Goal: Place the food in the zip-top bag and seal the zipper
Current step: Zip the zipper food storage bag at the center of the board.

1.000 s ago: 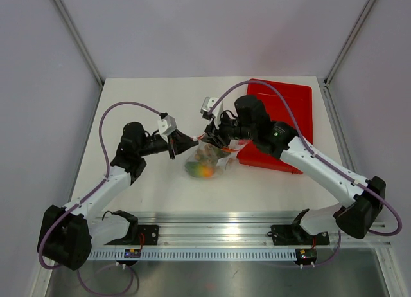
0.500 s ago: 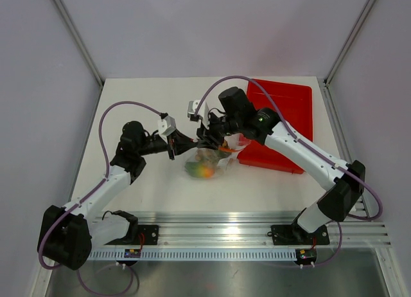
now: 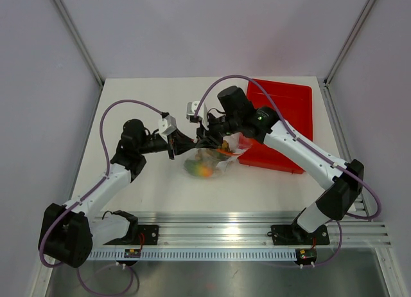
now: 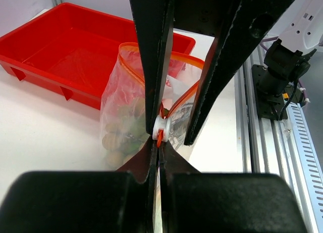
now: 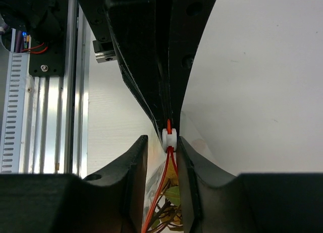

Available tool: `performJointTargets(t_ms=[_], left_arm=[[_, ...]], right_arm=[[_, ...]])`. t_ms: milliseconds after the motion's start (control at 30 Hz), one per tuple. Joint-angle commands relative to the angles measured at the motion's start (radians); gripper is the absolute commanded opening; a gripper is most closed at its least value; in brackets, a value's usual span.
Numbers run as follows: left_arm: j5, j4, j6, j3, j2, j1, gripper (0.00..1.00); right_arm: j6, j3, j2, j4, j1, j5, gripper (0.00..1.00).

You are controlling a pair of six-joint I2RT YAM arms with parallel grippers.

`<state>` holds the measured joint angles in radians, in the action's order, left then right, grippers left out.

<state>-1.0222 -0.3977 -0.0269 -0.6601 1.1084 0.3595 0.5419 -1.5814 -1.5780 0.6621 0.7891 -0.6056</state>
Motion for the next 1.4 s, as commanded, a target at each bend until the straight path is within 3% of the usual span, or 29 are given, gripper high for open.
performJointTargets(t_ms=[0, 100, 333, 467, 667, 800, 900, 1100, 1367], left_arm=[[-0.019, -0.032, 0.021, -0.047, 0.005, -0.008, 0.00], [-0.019, -0.032, 0.021, -0.047, 0.007, -0.010, 0.00], [-0.027, -0.027, 0.021, -0.047, 0.007, -0.011, 0.00], [-0.027, -0.023, 0.021, -0.046, 0.007, -0.011, 0.00], [-0.027, -0.006, 0.045, -0.052, 0.005, -0.011, 0.00], [-0.041, 0.002, 0.045, -0.056, -0.008, -0.025, 0.00], [-0.075, -0.102, -0.031, -0.024, -0.022, -0.059, 0.00], [-0.082, -0.072, -0.024, -0.032, -0.036, -0.105, 0.00], [0.062, -0.101, -0.065, -0.032, -0.067, -0.186, 0.00]], right_arm=[[0.012, -0.051, -0.004, 0.008, 0.001, -0.063, 0.35], [0.010, -0.051, 0.003, 0.007, 0.001, -0.053, 0.34], [0.004, -0.051, 0.004, 0.011, -0.001, -0.031, 0.14], [-0.007, -0.051, 0.018, 0.007, 0.001, -0.042, 0.13], [-0.011, -0.039, 0.042, -0.002, -0.001, -0.028, 0.00], [-0.029, 0.006, 0.070, -0.019, -0.005, 0.003, 0.00], [-0.074, 0.032, 0.087, -0.042, -0.031, -0.036, 0.00], [-0.088, 0.098, 0.125, -0.058, -0.056, -0.020, 0.00], [-0.126, 0.254, 0.248, -0.091, -0.105, 0.041, 0.00]])
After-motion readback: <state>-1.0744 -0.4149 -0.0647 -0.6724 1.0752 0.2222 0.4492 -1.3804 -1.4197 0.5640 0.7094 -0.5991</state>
